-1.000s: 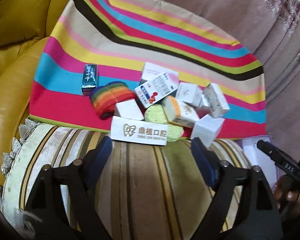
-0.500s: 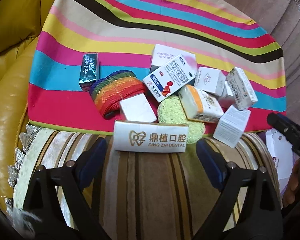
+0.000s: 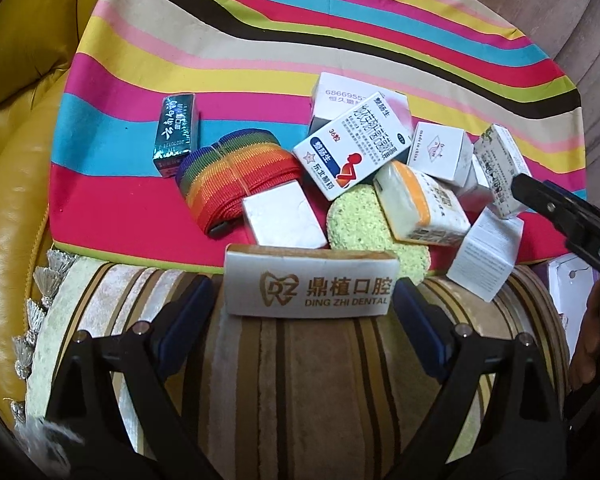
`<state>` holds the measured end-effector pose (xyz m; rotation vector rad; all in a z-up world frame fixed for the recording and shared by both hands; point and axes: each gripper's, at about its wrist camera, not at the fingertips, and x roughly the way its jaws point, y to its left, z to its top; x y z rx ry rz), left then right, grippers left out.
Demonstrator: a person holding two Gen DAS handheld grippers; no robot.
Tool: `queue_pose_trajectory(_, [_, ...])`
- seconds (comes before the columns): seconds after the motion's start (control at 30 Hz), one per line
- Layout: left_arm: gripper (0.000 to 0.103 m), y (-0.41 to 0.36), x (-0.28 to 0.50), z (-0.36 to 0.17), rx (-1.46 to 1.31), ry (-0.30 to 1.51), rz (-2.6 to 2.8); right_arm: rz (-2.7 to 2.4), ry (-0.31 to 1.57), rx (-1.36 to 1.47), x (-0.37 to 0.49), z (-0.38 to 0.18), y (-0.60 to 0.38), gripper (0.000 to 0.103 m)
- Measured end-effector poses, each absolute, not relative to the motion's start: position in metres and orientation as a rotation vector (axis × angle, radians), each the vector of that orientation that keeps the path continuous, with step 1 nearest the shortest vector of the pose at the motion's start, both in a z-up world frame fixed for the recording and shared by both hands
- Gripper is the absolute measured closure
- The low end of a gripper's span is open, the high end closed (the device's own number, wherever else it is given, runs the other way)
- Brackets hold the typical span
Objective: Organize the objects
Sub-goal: 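Grasp the tall white box with the right gripper while the left grasps the DING ZHI DENTAL box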
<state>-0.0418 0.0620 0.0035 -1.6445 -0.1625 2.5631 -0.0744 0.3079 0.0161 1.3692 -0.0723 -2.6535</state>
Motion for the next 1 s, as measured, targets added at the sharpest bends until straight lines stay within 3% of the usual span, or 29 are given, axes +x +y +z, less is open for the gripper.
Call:
queue_pose_trajectory(0.27, [0.014,0.068,-0.043,0.001,-1.651,-0.137,2.576,-2.647,-0.075,1.4,-0.092,0.006,0.307,0.053])
queue_pose_trajectory(0.4, [0.019,0.068,-0.042,-0.001,-1.649,-0.143,2.578,-2.635,-0.078,1.405,-0.094,0.002,0.308,0.077])
queue_pose_trajectory(1.0, [0.019,0.061,-0.021,0.025,-1.524,-0.126,2.688,-2.661,-0.192,1.312,-0.045,0.026,0.325,0.077])
